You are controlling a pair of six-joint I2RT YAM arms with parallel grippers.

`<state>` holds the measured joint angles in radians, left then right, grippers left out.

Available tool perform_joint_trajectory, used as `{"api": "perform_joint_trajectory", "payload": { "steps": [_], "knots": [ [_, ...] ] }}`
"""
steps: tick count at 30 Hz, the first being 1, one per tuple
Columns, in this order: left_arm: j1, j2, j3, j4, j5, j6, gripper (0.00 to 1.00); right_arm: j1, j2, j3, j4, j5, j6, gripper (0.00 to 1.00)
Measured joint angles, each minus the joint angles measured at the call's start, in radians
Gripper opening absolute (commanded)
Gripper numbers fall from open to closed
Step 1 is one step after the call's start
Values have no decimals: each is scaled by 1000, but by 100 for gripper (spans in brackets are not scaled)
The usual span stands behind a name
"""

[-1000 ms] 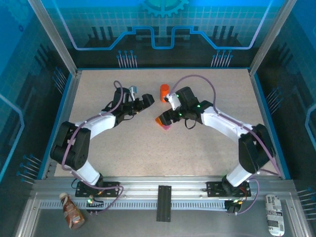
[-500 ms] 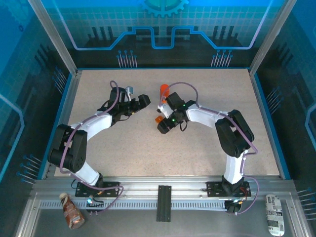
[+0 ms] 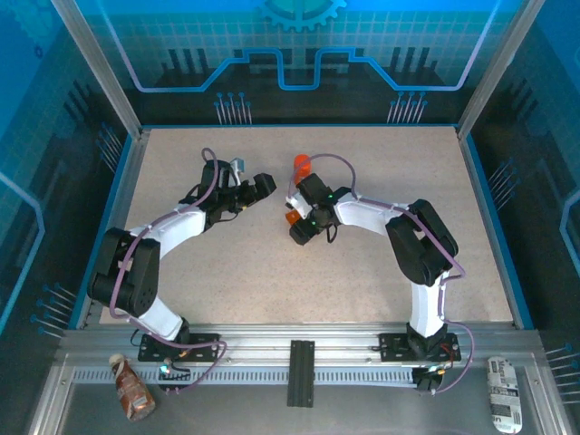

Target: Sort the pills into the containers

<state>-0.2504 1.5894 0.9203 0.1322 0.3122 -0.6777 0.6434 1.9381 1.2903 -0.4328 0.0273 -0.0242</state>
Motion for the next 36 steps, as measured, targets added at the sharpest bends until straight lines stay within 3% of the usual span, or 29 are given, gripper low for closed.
{"api": "perform_joint_trajectory", "payload": {
  "steps": [7, 22, 26, 36],
  "knots": [
    [0, 2, 0, 5, 0, -1, 99, 3, 0, 0, 4, -5, 59, 76],
    [0, 12, 0, 7, 0, -3, 99, 86, 85, 71, -32, 130, 194, 63],
    [0, 12, 0, 7, 0, -3, 99, 90, 85, 71, -31, 133, 211, 56],
    [0, 12, 0, 7, 0, -4, 99, 76, 68, 36, 21, 126, 250, 27]
  ]
}}
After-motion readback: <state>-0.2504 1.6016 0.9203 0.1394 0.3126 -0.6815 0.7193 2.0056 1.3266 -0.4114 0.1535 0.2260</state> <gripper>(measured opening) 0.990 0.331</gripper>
